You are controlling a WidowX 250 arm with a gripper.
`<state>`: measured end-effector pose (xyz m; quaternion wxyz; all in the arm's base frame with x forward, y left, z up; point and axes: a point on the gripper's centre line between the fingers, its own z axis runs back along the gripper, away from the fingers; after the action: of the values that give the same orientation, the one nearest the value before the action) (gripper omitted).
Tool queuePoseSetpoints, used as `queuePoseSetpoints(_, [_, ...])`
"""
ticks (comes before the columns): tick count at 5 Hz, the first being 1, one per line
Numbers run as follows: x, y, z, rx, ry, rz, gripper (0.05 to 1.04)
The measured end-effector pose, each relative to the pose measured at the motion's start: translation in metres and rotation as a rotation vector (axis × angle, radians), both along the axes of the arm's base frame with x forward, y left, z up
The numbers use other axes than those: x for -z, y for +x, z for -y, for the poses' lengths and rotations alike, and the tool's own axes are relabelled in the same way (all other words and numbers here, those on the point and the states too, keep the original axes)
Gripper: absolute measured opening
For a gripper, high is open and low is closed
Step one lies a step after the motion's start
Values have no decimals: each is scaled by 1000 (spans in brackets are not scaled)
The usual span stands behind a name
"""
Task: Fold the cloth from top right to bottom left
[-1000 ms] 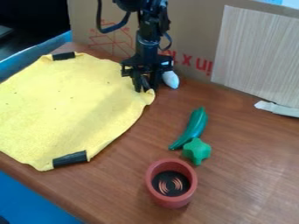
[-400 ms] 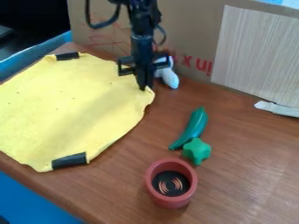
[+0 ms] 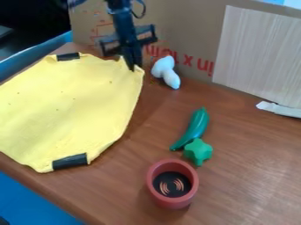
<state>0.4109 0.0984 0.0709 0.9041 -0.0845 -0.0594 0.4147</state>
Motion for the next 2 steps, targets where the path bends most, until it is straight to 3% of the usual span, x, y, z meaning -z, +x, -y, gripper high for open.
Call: queuePoseSetpoints(2, [1, -35, -30, 60, -1, 40, 66])
